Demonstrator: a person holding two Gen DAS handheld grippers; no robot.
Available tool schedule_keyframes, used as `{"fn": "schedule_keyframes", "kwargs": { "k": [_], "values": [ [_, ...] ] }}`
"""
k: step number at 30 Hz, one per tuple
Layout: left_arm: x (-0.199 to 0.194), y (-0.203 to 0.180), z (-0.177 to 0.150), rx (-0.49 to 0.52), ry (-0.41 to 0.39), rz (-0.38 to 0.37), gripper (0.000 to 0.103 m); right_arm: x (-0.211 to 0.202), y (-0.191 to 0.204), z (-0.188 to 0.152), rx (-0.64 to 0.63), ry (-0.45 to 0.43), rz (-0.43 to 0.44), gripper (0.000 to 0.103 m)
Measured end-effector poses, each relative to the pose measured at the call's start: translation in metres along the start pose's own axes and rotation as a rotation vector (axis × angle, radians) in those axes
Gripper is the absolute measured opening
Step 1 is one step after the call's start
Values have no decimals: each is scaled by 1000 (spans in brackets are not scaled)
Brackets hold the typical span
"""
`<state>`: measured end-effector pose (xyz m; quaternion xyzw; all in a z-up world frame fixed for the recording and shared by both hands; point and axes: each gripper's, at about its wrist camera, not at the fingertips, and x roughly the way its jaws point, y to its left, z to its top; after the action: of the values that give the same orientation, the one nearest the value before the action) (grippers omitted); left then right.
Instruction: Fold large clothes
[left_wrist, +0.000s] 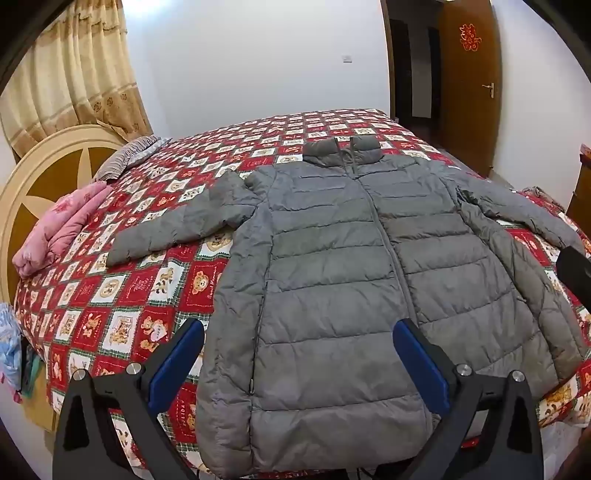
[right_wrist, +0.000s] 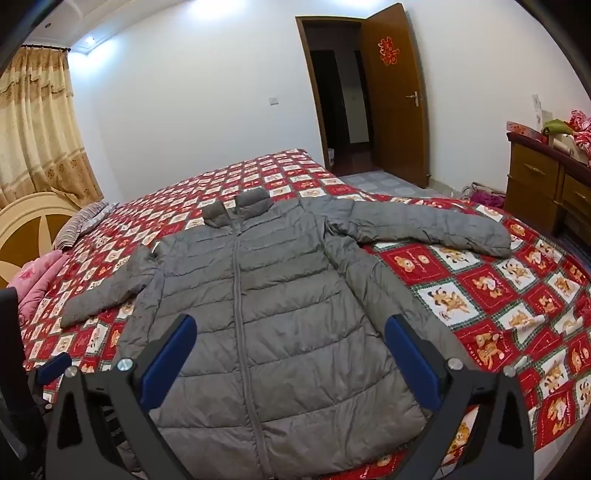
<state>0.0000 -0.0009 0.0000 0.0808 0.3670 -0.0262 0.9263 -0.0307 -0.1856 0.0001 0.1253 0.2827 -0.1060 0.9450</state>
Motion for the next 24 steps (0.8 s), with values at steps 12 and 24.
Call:
{"fn": "schedule_keyframes", "kwargs": {
  "k": [12, 24],
  "values": [
    [-2, 9, -2, -40, 3, -44, 102, 0, 6, 0, -12, -7, -9, 103],
    [-1, 1, -5, -17, -6, -26, 102, 1, 7, -7, -26, 0, -12, 103]
  ]
}}
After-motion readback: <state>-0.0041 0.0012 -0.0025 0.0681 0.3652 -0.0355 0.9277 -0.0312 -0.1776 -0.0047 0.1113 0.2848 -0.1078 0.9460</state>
